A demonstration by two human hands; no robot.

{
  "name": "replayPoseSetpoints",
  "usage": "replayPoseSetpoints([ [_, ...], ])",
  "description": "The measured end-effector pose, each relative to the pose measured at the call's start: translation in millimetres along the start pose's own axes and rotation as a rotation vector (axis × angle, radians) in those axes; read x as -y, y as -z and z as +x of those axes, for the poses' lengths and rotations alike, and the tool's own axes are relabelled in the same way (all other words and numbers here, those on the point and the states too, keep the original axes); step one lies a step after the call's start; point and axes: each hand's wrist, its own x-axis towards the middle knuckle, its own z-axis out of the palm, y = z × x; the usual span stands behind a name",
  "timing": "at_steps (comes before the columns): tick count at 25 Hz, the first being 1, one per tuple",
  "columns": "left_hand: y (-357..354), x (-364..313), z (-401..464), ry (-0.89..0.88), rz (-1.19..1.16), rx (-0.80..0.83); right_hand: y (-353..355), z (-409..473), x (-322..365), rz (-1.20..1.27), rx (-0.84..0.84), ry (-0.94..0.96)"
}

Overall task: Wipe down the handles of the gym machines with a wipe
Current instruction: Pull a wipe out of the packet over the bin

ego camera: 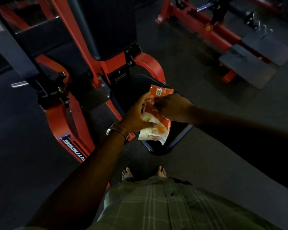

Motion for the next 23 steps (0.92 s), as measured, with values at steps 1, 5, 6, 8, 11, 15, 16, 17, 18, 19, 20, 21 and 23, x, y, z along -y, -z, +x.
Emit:
replayPoseSetpoints([
  [1, 0, -1, 0, 0.0, 0.004, -0.001, -3, -3, -1, 0.051, -0.035, -0.055],
  [5, -1, -3, 0, 0.013, 0.02, 0.002, -15, -6, 2, 0.383, -0.189, -0.22],
  [6, 0, -2, 0, 0.015, 0.03, 0.009, -17, -6, 3, 0.441, -0.223, -0.233],
  [8, 1, -2, 1, 0.027, 0.052, 0.03, -16, -9, 4, 0.565, -0.243, -0.298],
  [11, 1, -6, 3, 0.05, 0.069, 0.058, -13, -11, 7, 0.751, -0.353, -0.355],
  [15, 5, -11, 6, 0.003, 0.091, 0.065, 5, -16, 6, 1.271, -0.561, -0.477],
  [16, 5, -10, 7, 0.0, 0.096, 0.068, 12, -20, 8, 1.451, -0.572, -0.487],
  [17, 6, -10, 7, 0.001, 0.108, 0.071, 20, -24, 10, 1.625, -0.606, -0.449],
  [18, 6, -12, 7, 0.016, 0.12, 0.07, 28, -30, 13, 1.782, -0.663, -0.392],
  [19, 5, -15, 6, 0.051, 0.136, 0.068, 36, -36, 13, 1.899, -0.728, -0.358],
  [20, 4, -18, 4, 0.095, 0.164, 0.062, 45, -41, 12, 1.991, -0.791, -0.347],
  [21, 3, -21, 2, 0.139, 0.194, 0.047, 54, -45, 10, 2.055, -0.846, -0.346],
  [23, -1, -23, -4, 0.074, 0.209, 0.008, 66, -49, 7, 2.186, -0.908, -0.361],
])
